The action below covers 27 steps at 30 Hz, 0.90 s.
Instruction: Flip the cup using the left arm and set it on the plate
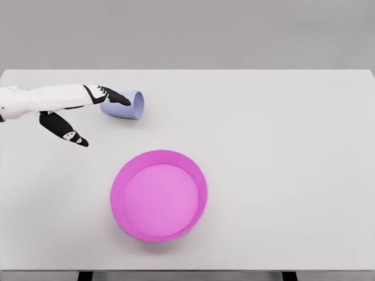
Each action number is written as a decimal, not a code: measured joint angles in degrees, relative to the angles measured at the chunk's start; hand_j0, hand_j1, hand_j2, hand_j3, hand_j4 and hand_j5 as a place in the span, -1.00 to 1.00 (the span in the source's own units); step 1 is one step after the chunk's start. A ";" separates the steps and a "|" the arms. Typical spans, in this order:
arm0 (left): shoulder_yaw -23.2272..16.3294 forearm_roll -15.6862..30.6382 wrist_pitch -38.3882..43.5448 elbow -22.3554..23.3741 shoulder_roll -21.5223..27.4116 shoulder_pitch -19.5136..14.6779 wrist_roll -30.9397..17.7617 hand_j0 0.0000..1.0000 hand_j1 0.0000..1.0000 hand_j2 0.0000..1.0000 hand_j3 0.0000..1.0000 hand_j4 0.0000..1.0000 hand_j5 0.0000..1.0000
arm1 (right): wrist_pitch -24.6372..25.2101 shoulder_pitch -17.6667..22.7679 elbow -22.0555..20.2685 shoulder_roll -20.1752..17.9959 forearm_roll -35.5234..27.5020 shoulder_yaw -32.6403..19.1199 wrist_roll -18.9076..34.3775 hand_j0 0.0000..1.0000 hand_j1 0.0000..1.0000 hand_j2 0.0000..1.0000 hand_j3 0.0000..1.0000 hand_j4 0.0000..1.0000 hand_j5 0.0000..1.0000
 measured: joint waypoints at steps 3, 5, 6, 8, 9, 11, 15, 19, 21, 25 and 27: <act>0.10 0.90 -0.01 2.09 -1.30 -0.62 -0.01 1.00 1.00 1.00 1.00 1.00 1.00 | 0.00 0.35 0.01 0.00 -0.03 0.01 0.05 1.00 1.00 1.00 1.00 1.00 1.00; 0.81 2.92 0.01 6.21 -4.28 -1.14 0.00 1.00 1.00 1.00 1.00 1.00 1.00 | 0.00 0.35 0.02 0.00 -0.04 0.00 0.06 1.00 1.00 1.00 1.00 1.00 1.00; 1.14 3.70 0.02 7.61 -5.57 -0.88 0.00 1.00 1.00 1.00 1.00 1.00 1.00 | 0.00 0.35 0.04 0.00 -0.04 -0.02 0.06 1.00 1.00 1.00 1.00 1.00 1.00; 1.54 4.67 0.03 9.50 -7.68 -0.62 0.00 1.00 1.00 1.00 1.00 1.00 1.00 | 0.00 0.35 0.06 0.00 -0.04 -0.04 0.07 1.00 1.00 1.00 1.00 1.00 1.00; 1.68 4.96 0.03 10.08 -8.38 -0.70 0.00 1.00 1.00 1.00 1.00 1.00 1.00 | 0.00 0.35 0.07 0.00 -0.05 -0.04 0.07 1.00 1.00 1.00 1.00 1.00 1.00; 1.84 5.08 0.07 10.90 -10.05 -0.62 0.00 1.00 1.00 1.00 1.00 1.00 1.00 | 0.00 0.35 0.08 0.00 -0.05 -0.05 0.07 1.00 1.00 1.00 1.00 1.00 1.00; 2.06 2.71 10.32 12.41 -12.31 -0.88 0.00 1.00 1.00 1.00 1.00 1.00 1.00 | 0.00 0.26 0.08 0.00 -0.05 -0.05 0.07 1.00 1.00 1.00 1.00 1.00 1.00; 4.16 -2.15 21.01 13.77 -15.16 -0.44 0.00 1.00 1.00 1.00 1.00 1.00 1.00 | 0.00 0.35 0.09 0.00 -0.05 -0.06 0.07 1.00 1.00 1.00 1.00 1.00 1.00; 6.16 -6.05 23.13 14.33 -16.90 -0.44 0.00 1.00 1.00 1.00 1.00 1.00 1.00 | 0.00 0.35 0.09 0.00 -0.05 -0.06 0.07 1.00 1.00 1.00 1.00 1.00 1.00; 8.28 -12.44 24.80 15.08 -19.94 0.09 0.01 1.00 1.00 1.00 1.00 1.00 1.00 | 0.00 0.35 0.09 0.00 -0.04 -0.06 0.07 1.00 1.00 1.00 1.00 1.00 1.00; 8.66 -15.08 25.10 15.97 -21.02 0.35 0.00 1.00 1.00 1.00 1.00 1.00 1.00 | 0.00 0.26 0.09 0.00 -0.04 -0.06 0.07 1.00 1.00 1.00 1.00 1.00 1.00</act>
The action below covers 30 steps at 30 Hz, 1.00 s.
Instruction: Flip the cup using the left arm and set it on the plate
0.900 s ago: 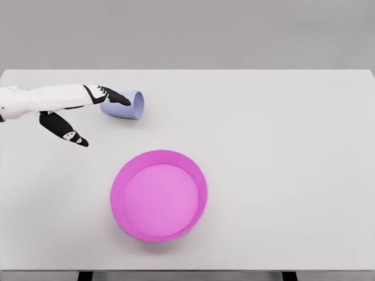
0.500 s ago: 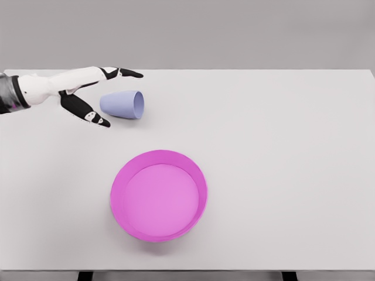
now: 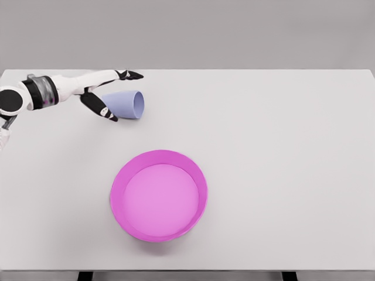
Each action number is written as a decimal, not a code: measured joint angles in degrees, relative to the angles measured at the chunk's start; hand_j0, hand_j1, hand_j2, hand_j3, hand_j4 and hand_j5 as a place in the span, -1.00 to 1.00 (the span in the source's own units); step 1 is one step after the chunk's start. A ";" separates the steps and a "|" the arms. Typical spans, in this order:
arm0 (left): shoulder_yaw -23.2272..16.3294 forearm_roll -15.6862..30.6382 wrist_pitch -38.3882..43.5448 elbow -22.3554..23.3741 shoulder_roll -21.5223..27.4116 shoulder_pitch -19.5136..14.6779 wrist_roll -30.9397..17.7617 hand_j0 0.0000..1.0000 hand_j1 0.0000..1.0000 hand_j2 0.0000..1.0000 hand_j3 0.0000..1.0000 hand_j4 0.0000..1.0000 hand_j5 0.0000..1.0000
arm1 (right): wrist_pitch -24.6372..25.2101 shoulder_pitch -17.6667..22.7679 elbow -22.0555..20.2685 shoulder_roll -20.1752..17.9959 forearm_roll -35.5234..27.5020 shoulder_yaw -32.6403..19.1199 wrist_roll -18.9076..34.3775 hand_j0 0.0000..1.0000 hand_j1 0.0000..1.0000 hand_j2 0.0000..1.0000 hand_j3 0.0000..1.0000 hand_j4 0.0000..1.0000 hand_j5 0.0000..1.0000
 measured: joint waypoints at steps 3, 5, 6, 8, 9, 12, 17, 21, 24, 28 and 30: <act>0.33 -1.99 0.21 0.62 -0.89 0.00 0.00 1.00 1.00 1.00 1.00 1.00 1.00 | 0.00 0.09 0.00 0.00 0.00 0.00 0.00 1.00 1.00 1.00 1.00 1.00 1.00; 0.39 -2.49 0.41 0.83 -1.08 0.00 0.00 1.00 1.00 1.00 1.00 1.00 1.00 | 0.00 0.00 0.00 0.00 0.00 0.00 0.00 1.00 1.00 1.00 1.00 1.00 1.00; 0.39 -2.58 0.50 0.89 -1.01 0.09 0.00 1.00 1.00 1.00 1.00 1.00 1.00 | 0.00 0.09 0.00 0.00 0.00 0.00 0.00 1.00 1.00 1.00 1.00 1.00 1.00; 0.26 -2.83 0.60 1.26 -0.84 0.09 0.00 1.00 1.00 1.00 1.00 1.00 1.00 | 0.00 0.00 0.00 0.00 0.00 0.00 0.00 1.00 1.00 1.00 1.00 1.00 1.00; 0.07 -3.02 0.63 1.44 -0.85 0.09 0.00 1.00 1.00 1.00 1.00 1.00 1.00 | 0.00 0.00 0.00 0.00 0.00 0.00 0.00 1.00 1.00 1.00 1.00 1.00 1.00; -0.31 -5.04 0.68 1.71 -1.03 0.00 0.00 1.00 1.00 1.00 1.00 1.00 1.00 | 0.00 0.00 0.00 0.00 0.00 0.00 0.00 1.00 1.00 1.00 1.00 1.00 1.00; -0.53 -7.98 0.64 1.84 -1.34 -0.44 0.00 1.00 1.00 1.00 1.00 1.00 1.00 | 0.00 0.09 0.00 0.00 0.00 0.00 0.00 1.00 1.00 1.00 1.00 1.00 1.00; -0.60 -8.97 0.55 4.05 -2.95 -0.70 0.00 1.00 1.00 1.00 1.00 1.00 1.00 | 0.00 0.09 0.00 0.00 0.00 0.00 0.00 1.00 1.00 1.00 1.00 1.00 1.00; -0.61 -9.27 0.53 6.17 -4.66 -1.76 0.00 1.00 1.00 1.00 1.00 1.00 1.00 | 0.00 0.09 0.00 0.00 0.00 0.00 0.00 1.00 1.00 1.00 1.00 1.00 1.00; -0.69 -9.48 0.41 8.53 -6.00 -1.85 0.00 1.00 1.00 1.00 1.00 1.00 1.00 | 0.00 0.00 0.00 0.00 0.00 0.00 0.00 1.00 1.00 1.00 1.00 1.00 1.00; -0.70 -9.49 0.38 8.94 -6.25 -1.93 0.00 1.00 1.00 1.00 1.00 1.00 1.00 | 0.00 0.09 0.00 0.00 0.00 0.00 0.00 1.00 1.00 1.00 1.00 1.00 1.00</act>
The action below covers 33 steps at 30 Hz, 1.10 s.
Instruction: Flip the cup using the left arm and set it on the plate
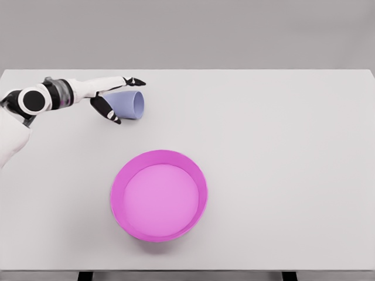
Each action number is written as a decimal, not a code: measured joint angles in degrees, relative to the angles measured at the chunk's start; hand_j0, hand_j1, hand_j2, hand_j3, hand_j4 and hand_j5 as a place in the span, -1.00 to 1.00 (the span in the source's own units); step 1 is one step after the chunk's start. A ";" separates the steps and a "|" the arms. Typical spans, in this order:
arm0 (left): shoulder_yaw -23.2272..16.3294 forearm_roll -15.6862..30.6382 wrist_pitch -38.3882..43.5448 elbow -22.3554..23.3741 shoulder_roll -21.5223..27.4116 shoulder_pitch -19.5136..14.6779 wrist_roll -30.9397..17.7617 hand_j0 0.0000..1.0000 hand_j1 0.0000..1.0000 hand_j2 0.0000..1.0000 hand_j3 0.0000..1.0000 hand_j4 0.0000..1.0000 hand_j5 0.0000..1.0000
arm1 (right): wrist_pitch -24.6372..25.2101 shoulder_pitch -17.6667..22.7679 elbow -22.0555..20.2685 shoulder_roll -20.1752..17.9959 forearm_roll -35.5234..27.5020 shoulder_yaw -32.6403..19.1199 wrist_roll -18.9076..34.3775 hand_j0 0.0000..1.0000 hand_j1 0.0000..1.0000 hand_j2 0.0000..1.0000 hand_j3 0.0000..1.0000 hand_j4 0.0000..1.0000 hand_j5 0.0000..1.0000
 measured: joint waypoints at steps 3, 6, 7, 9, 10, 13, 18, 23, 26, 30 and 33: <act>-0.01 -0.01 0.02 0.30 -0.20 0.00 0.00 1.00 1.00 1.00 1.00 1.00 1.00 | 0.00 0.00 0.00 0.00 0.00 0.00 -0.01 1.00 1.00 1.00 1.00 1.00 1.00; -0.01 -0.02 0.07 1.03 -0.63 0.00 0.00 1.00 1.00 1.00 1.00 1.00 1.00 | 0.00 -0.09 0.00 0.00 0.00 0.00 -0.01 1.00 1.00 1.00 1.00 1.00 1.00; -0.01 -0.03 0.08 1.44 -0.78 -0.09 0.00 1.00 1.00 1.00 1.00 1.00 1.00 | 0.00 0.00 0.00 0.00 0.00 0.00 0.00 1.00 1.00 1.00 1.00 1.00 1.00; -0.01 -0.06 0.11 2.34 -1.07 -0.53 0.00 1.00 1.00 1.00 1.00 1.00 1.00 | 0.00 -0.09 0.00 0.00 0.00 0.00 0.00 1.00 1.00 1.00 1.00 1.00 1.00; -0.01 -0.13 0.12 2.83 -1.22 -0.70 0.00 1.00 1.00 1.00 1.00 1.00 1.00 | 0.00 -0.09 0.00 0.00 0.00 0.00 0.00 1.00 1.00 1.00 1.00 1.00 1.00; -0.02 -0.89 0.20 3.72 -1.91 -0.71 0.00 1.00 1.00 1.00 1.00 1.00 1.00 | 0.00 0.00 0.00 0.00 0.00 0.00 -0.01 1.00 1.00 1.00 1.00 1.00 1.00; -0.04 -1.88 0.24 5.61 -2.92 -0.70 0.00 0.60 0.60 0.60 0.60 0.60 0.60 | 0.00 0.00 0.00 0.00 0.00 0.00 -0.01 1.00 1.00 1.00 1.00 1.00 1.00; 0.02 -1.88 0.25 6.06 -3.15 -0.70 0.04 0.21 0.21 0.21 0.21 0.21 0.21 | 0.00 0.00 0.00 0.00 0.00 0.00 0.00 1.00 1.00 1.00 1.00 1.00 1.00; 0.49 -0.83 -0.06 5.77 -3.09 -0.27 0.02 0.18 0.18 0.18 0.18 0.18 0.18 | 0.00 0.00 0.00 0.00 0.01 0.00 0.00 1.00 1.00 1.00 1.00 1.00 1.00; 0.68 7.37 -3.39 0.91 -1.84 1.05 -0.03 0.15 0.15 0.15 0.15 0.15 0.15 | 0.00 -0.09 0.00 0.00 0.00 0.00 0.00 1.00 1.00 1.00 1.00 1.00 1.00; 0.68 16.02 -4.72 -5.92 1.44 4.65 -0.02 0.17 0.17 0.17 0.17 0.17 0.17 | 0.00 0.00 0.00 0.00 0.00 0.00 0.00 1.00 1.00 1.00 1.00 1.00 1.00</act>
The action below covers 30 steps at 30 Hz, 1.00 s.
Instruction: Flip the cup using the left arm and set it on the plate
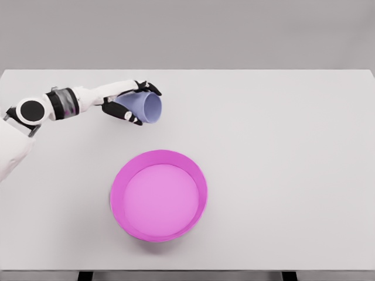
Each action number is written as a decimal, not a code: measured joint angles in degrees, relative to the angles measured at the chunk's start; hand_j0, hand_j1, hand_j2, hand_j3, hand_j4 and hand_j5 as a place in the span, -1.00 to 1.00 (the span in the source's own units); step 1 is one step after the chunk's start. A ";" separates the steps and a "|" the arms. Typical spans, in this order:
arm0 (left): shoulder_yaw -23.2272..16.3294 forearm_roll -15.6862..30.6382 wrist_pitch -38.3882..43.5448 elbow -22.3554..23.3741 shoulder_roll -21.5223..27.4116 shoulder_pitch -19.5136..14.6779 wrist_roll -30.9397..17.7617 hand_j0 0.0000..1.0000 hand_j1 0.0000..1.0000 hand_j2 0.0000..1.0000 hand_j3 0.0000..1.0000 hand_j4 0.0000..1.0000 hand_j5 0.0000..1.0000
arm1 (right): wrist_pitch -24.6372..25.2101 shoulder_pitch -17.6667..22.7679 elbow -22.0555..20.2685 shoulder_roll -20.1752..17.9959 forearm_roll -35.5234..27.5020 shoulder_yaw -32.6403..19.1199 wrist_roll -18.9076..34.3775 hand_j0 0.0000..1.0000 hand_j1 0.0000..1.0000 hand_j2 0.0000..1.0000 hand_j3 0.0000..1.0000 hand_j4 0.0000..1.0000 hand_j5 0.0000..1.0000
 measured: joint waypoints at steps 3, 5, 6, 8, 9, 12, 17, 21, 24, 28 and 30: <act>0.09 12.06 -0.54 -11.19 6.61 3.61 -0.01 0.21 0.21 0.21 0.21 0.21 0.21 | 0.00 0.00 0.00 0.00 0.00 0.00 0.00 1.00 1.00 1.00 1.00 1.00 1.00; 0.18 19.27 -0.82 -17.52 10.36 5.01 0.00 0.22 0.22 0.22 0.22 0.22 0.22 | 0.00 0.00 0.00 0.00 0.00 0.00 -0.01 1.00 1.00 1.00 1.00 1.00 1.00; 0.21 22.30 -1.40 -19.73 11.84 5.10 0.00 0.22 0.22 0.22 0.22 0.22 0.22 | 0.00 0.00 0.00 0.00 0.00 0.00 -0.01 1.00 1.00 1.00 1.00 1.00 1.00; 0.19 27.75 -3.11 -23.29 14.07 5.19 0.01 0.22 0.22 0.22 0.22 0.22 0.22 | 0.00 0.00 0.00 0.00 0.00 0.00 0.00 1.00 1.00 1.00 1.00 1.00 1.00; 0.17 30.57 -3.64 -24.87 15.00 6.51 0.03 0.21 0.21 0.21 0.21 0.21 0.21 | 0.00 0.00 0.00 0.00 0.00 0.00 0.00 1.00 1.00 1.00 1.00 1.00 1.00; 0.14 39.40 -4.43 -28.13 16.57 8.35 0.01 0.20 0.20 0.20 0.20 0.20 0.20 | 0.00 0.00 0.00 0.00 0.00 0.00 -0.01 1.00 1.00 1.00 1.00 1.00 1.00; 0.13 51.72 -4.43 -32.56 16.92 13.80 0.01 0.18 0.18 0.18 0.18 0.18 0.18 | 0.00 -0.09 0.00 0.00 0.00 0.00 0.00 1.00 1.00 1.00 1.00 1.00 1.00; -0.29 57.03 -3.34 -33.58 16.35 17.32 0.04 0.18 0.18 0.18 0.18 0.18 0.18 | 0.00 -0.09 0.00 0.00 0.00 0.00 -0.01 1.00 1.00 1.00 1.00 1.00 1.00; -0.56 58.47 -2.54 -33.81 14.35 19.60 0.03 0.18 0.18 0.18 0.18 0.18 0.18 | 0.00 -0.09 0.00 0.00 0.00 0.00 -0.01 1.00 1.00 1.00 1.00 1.00 1.00; -1.03 58.65 -0.98 -33.85 12.34 21.98 0.04 0.18 0.18 0.18 0.18 0.18 0.18 | 0.00 0.00 0.00 0.00 0.00 0.00 -0.01 1.00 1.00 1.00 1.00 1.00 1.00; -1.58 57.99 -0.49 -33.74 11.55 22.94 0.04 0.18 0.18 0.18 0.18 0.18 0.18 | 0.00 0.00 0.00 0.00 0.00 0.00 -0.01 1.00 1.00 1.00 1.00 1.00 1.00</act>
